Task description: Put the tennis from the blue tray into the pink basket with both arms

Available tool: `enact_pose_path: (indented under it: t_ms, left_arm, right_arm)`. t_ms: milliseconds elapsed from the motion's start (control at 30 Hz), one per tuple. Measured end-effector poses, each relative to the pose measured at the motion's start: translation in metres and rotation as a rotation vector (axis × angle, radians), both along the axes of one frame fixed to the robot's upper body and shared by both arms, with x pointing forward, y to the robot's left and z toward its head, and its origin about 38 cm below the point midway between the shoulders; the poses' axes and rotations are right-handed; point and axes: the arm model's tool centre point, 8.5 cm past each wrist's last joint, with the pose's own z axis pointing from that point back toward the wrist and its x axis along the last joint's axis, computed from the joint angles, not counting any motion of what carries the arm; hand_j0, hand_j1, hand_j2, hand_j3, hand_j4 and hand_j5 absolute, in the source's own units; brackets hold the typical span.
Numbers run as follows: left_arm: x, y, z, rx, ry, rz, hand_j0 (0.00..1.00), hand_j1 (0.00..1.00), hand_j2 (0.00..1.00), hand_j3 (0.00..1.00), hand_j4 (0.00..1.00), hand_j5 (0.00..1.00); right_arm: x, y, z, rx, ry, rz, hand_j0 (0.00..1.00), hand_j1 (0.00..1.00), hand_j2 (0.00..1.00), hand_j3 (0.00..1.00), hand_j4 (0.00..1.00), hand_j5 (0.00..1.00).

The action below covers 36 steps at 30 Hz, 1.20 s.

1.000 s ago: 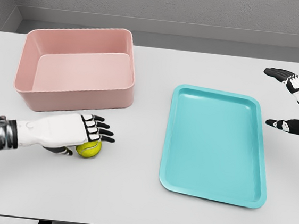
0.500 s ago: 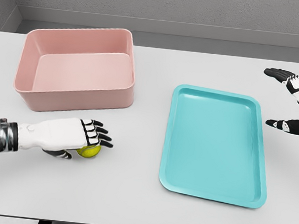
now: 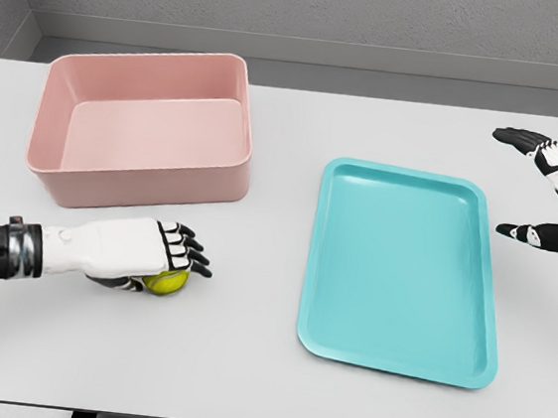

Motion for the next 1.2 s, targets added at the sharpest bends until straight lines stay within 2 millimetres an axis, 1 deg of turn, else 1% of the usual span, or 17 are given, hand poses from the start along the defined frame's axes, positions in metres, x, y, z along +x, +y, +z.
enact_pose_path:
  t_ms: [100, 200, 233, 367, 567, 767, 967, 1067, 1200]
  left_arm:
    - [0.0, 0.0, -0.001, 0.012, 0.005, -0.002, 0.63, 0.63, 0.63, 0.63, 0.63, 0.63]
    - [0.0, 0.0, -0.002, 0.016, 0.009, -0.002, 0.49, 0.49, 0.49, 0.49, 0.49, 0.49]
    - [-0.001, 0.001, -0.002, 0.02, 0.012, -0.002, 0.48, 0.48, 0.48, 0.48, 0.48, 0.48]
    - [0.0, 0.001, -0.001, 0.026, 0.015, -0.002, 0.48, 0.48, 0.48, 0.48, 0.48, 0.48]
    - [0.005, -0.001, 0.008, 0.02, -0.001, -0.005, 0.49, 0.49, 0.49, 0.49, 0.49, 0.49]
    - [0.015, -0.002, 0.026, -0.002, -0.033, -0.006, 0.49, 0.49, 0.49, 0.49, 0.49, 0.49]
    - [0.021, -0.001, 0.038, -0.02, -0.048, -0.003, 0.49, 0.49, 0.49, 0.49, 0.49, 0.49]
    - [0.027, 0.001, 0.05, -0.028, -0.071, 0.002, 0.49, 0.49, 0.49, 0.49, 0.49, 0.49]
    - [0.033, 0.002, 0.061, -0.044, -0.088, 0.007, 0.49, 0.49, 0.49, 0.49, 0.49, 0.49]
  right_arm:
    - [0.0, 0.0, 0.0, 0.0, 0.0, 0.0, 1.0, 1.0, 1.0, 1.0, 1.0, 1.0]
    - [0.0, 0.0, 0.0, 0.0, 0.0, 0.0, 1.0, 1.0, 1.0, 1.0, 1.0, 1.0]
    - [0.0, 0.0, 0.0, 0.0, 0.0, 0.0, 1.0, 1.0, 1.0, 1.0, 1.0, 1.0]
    - [0.0, 0.0, 0.0, 0.0, 0.0, 0.0, 1.0, 1.0, 1.0, 1.0, 1.0, 1.0]
    - [0.0, 0.0, 0.0, 0.0, 0.0, 0.0, 1.0, 1.0, 1.0, 1.0, 1.0, 1.0]
    - [0.0, 0.0, 0.0, 0.0, 0.0, -0.001, 1.0, 1.0, 1.0, 1.0, 1.0, 1.0]
    - [0.0, 0.0, 0.0, 0.0, 0.0, -0.001, 1.0, 1.0, 1.0, 1.0, 1.0, 1.0]
    - [0.0, 0.0, 0.0, 0.0, 0.0, -0.001, 1.0, 1.0, 1.0, 1.0, 1.0, 1.0]
    - [0.0, 0.0, 0.0, 0.0, 0.0, -0.001, 1.0, 1.0, 1.0, 1.0, 1.0, 1.0]
